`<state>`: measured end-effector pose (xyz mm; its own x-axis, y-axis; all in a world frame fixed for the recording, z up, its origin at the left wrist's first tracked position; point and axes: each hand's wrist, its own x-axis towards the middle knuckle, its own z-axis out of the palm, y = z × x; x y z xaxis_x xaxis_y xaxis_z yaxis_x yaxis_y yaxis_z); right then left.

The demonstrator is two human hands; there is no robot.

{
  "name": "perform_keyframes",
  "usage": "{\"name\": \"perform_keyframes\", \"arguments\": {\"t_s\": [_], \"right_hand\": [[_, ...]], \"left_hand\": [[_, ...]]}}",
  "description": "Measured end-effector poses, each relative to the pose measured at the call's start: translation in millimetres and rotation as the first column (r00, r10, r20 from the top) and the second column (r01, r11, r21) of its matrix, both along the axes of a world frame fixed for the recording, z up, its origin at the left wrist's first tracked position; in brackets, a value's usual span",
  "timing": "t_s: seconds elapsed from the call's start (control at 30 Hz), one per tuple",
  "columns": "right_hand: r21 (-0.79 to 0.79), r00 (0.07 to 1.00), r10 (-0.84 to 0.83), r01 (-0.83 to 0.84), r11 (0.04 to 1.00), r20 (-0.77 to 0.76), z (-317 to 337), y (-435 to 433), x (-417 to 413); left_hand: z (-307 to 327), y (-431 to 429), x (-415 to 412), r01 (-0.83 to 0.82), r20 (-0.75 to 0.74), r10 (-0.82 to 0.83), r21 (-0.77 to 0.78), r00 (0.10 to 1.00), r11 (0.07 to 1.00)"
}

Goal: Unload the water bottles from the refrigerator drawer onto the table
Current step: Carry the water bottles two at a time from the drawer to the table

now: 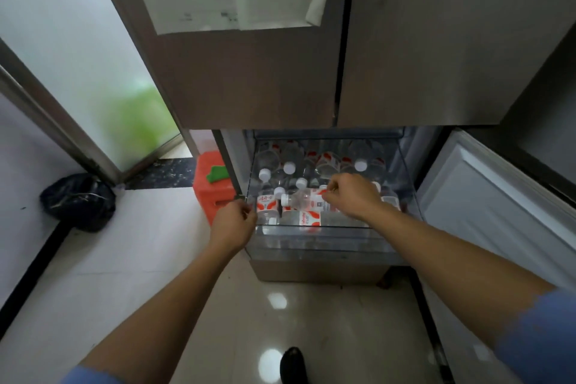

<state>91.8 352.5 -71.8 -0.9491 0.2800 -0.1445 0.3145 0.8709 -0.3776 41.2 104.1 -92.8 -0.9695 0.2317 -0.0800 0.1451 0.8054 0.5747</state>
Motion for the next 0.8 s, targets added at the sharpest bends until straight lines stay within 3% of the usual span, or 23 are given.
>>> {"name": "perform_keyframes", "arguments": {"t_s": [0.13, 0.27, 0.33, 0.43, 0.5, 0.57, 0.67, 0.73, 0.8], "right_hand": [[0.2, 0.973, 0.201, -0.22, 0.955, 0.11, -19, -28, -52], [0.172, 0.938, 0.236, -0.284, 0.943, 0.253, -57, -42, -87], [0.181, 0.911, 0.27, -0.336, 0.924, 0.312, -66, -43, -98], [0.201, 0.88, 0.327, -0.409, 0.89, 0.343, -67, -39, -106], [0.215, 0.897, 0.33, -0.399, 0.891, 0.296, -62, -33, -107], [0.226, 0.927, 0.3, -0.349, 0.909, 0.226, -52, -23, -105], [0.222, 0.974, 0.214, -0.226, 0.949, 0.076, -27, -2, -97], [0.215, 0.987, 0.163, -0.157, 0.964, -0.012, -15, 14, -86], [0.2, 0.992, 0.111, -0.097, 0.975, -0.061, -9, 28, -72]], "left_hand": [[-14, 2, -21, 0.2, -0.059, -0.212, -0.159, 0.976, 0.967], [-38, 1, -39, 0.373, 0.109, -0.356, -0.271, 0.928, 0.887], [-43, 2, -49, 0.405, 0.12, -0.387, -0.298, 0.914, 0.865], [-39, 11, -61, 0.476, 0.072, -0.514, -0.504, 0.855, 0.721], [-36, 21, -67, 0.529, 0.102, -0.58, -0.561, 0.808, 0.637], [-36, 31, -73, 0.628, 0.234, -0.603, -0.491, 0.762, 0.603], [-37, 47, -82, 0.756, 0.507, -0.585, -0.24, 0.633, 0.609], [-39, 55, -88, 0.786, 0.6, -0.575, -0.154, 0.556, 0.599], [-42, 57, -92, 0.732, 0.658, -0.531, -0.046, 0.534, 0.679]]}}
